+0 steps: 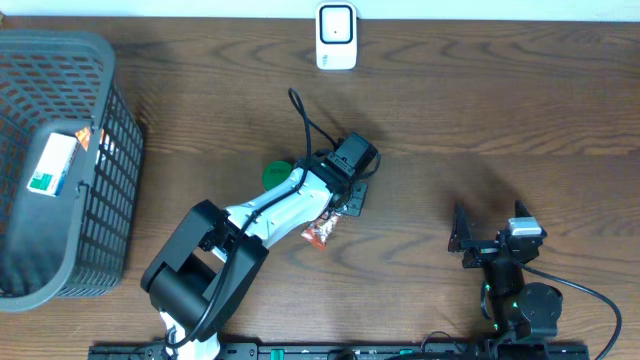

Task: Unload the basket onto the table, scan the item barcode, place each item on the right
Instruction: 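Lift the red TOP bar out and lay it right of the container, then reach the left gripper into the basket and grasp the orange Enjoy box, then place the orange Enjoy box on the table beside the TOP bar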

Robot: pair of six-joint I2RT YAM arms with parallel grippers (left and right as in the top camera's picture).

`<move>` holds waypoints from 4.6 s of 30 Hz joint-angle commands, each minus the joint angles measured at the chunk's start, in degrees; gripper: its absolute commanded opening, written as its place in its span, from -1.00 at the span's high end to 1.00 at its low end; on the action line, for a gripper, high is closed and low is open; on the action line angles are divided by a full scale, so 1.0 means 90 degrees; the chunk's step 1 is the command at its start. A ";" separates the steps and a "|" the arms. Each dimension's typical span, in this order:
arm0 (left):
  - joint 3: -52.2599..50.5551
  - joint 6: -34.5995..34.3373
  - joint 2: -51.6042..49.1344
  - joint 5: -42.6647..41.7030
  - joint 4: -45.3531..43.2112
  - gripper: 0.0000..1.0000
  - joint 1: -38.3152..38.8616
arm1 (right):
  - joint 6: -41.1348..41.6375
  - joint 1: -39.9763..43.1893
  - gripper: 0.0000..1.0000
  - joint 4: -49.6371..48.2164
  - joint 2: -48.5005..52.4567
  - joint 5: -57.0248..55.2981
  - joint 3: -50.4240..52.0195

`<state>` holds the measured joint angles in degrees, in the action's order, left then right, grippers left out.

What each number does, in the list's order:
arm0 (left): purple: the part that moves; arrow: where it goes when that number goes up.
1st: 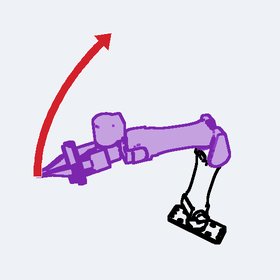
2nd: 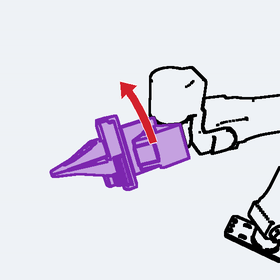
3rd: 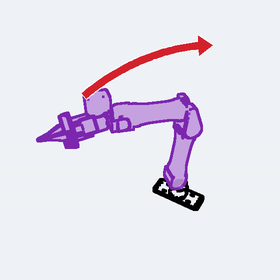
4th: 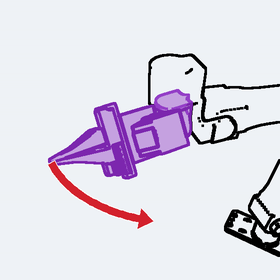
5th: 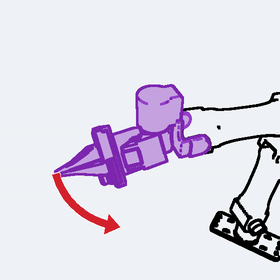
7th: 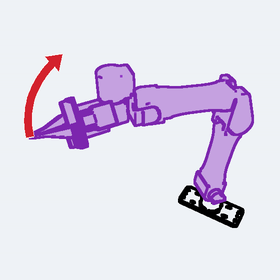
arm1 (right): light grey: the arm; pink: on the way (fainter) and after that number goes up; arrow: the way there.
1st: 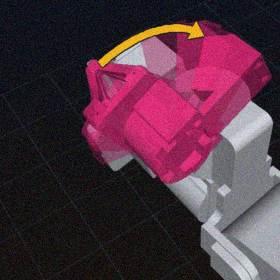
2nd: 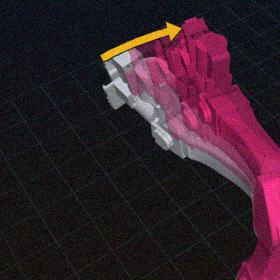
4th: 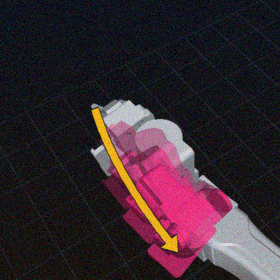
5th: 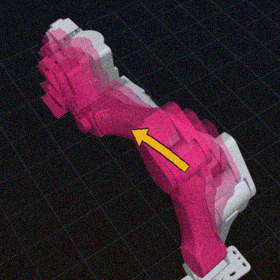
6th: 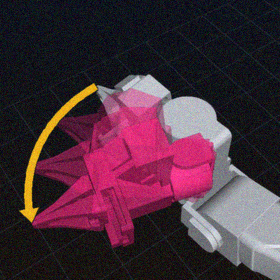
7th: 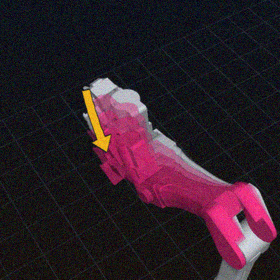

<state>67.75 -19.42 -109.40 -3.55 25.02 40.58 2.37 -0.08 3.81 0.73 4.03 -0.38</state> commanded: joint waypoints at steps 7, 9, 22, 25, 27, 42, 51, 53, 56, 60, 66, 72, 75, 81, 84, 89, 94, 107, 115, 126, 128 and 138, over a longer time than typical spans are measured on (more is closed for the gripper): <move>0.2062 0.0486 0.2210 0.0529 0.1634 -0.86 -0.0214 | -0.0032 -0.0056 -0.99 0.0024 -0.0027 -0.0015 0.0007; 0.2701 0.0486 0.2752 0.0673 0.2008 -0.96 -0.0563 | -0.0032 -0.0056 -0.99 0.0024 -0.0027 -0.0015 0.0007; 0.4539 -0.0049 0.3451 -0.0415 0.4578 -1.00 -0.8034 | -0.0032 -0.0056 -0.99 0.0024 -0.0027 -0.0012 0.0007; 0.4367 -0.0046 0.2943 -0.0930 0.4592 -1.00 -0.8862 | -0.0032 -0.0056 -0.99 0.0024 -0.0027 -0.0012 0.0007; 0.4352 0.0024 0.2448 -0.0991 0.4597 -1.00 -0.8959 | -0.0032 -0.0056 -0.99 0.0024 -0.0027 -0.0012 0.0007; 0.4352 0.1712 -0.0811 -0.0695 0.4153 -1.00 -0.8051 | -0.0032 -0.0056 -0.98 0.0024 -0.0027 -0.0012 0.0007; 0.4352 0.1462 -0.1579 -0.0287 0.3604 -1.00 -0.7747 | -0.0032 -0.0056 -0.99 0.0024 -0.0027 -0.0012 0.0007; 0.4352 0.1462 -0.1673 -0.0100 0.3553 -1.00 -0.7749 | -0.0032 -0.0056 -0.98 0.0024 -0.0027 -0.0015 0.0007; 0.4325 0.1428 -0.1744 -0.0049 0.3483 -1.00 -0.7747 | -0.0032 -0.0056 -0.99 0.0024 -0.0027 -0.0012 0.0007; 0.4165 0.1132 -0.1763 -0.0053 0.3230 -1.00 -0.7679 | -0.0032 -0.0056 -0.98 0.0024 -0.0027 -0.0015 0.0007; 0.3806 0.1100 -0.1763 -0.0044 0.2766 -0.99 -0.7473 | -0.0032 -0.0056 -0.98 0.0024 -0.0027 -0.0012 0.0007; 0.3322 0.0833 -0.1763 0.0041 0.2302 -0.99 -0.7427 | -0.0032 -0.0056 -0.99 0.0024 -0.0027 -0.0012 0.0007; 0.3096 0.0690 -0.1763 0.0046 0.2074 -0.99 -0.7431 | -0.0032 -0.0056 -0.98 0.0024 -0.0027 -0.0012 0.0007; 0.2854 0.0617 -0.1763 0.0080 0.1751 -0.99 -0.7431 | -0.0032 -0.0056 -0.98 0.0024 -0.0027 -0.0012 0.0007; 0.2854 0.0614 -0.1763 0.0124 0.1681 -0.94 -0.7431 | -0.0032 -0.0056 -0.99 0.0024 -0.0027 -0.0012 0.0007; 0.2854 0.0617 -0.1763 0.0182 0.1583 -0.33 -0.7434 | -0.0032 -0.0056 -0.99 0.0024 -0.0027 -0.0012 0.0007; 0.2854 0.0622 -0.1763 0.0418 0.1615 -0.15 -0.7434 | -0.0032 -0.0056 -0.98 0.0024 -0.0027 -0.0012 0.0007; 0.2885 0.0644 0.0206 0.0644 0.2050 0.21 -0.7623 | -0.0032 -0.0056 -0.99 0.0024 -0.0027 -0.0015 0.0007; 0.2885 0.0311 0.3067 -0.0831 0.2441 0.21 -0.7655 | -0.0032 -0.0056 -0.98 0.0024 -0.0027 -0.0015 0.0007; 0.2703 0.0262 0.4631 -0.2042 0.2693 0.19 -0.3575 | -0.0032 -0.0056 -0.99 0.0024 -0.0027 -0.0012 0.0007; 0.2516 0.0262 0.4447 -0.1394 0.2688 0.19 -0.2688 | -0.0032 -0.0056 -0.99 0.0024 -0.0027 -0.0012 0.0007; 0.1783 0.0046 0.1855 0.0687 0.2329 0.19 0.0024 | -0.0032 -0.0056 -0.99 0.0024 -0.0027 -0.0012 0.0007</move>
<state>83.88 -17.74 -86.21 -2.96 47.64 37.26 2.37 -0.08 3.81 0.73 4.03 -0.40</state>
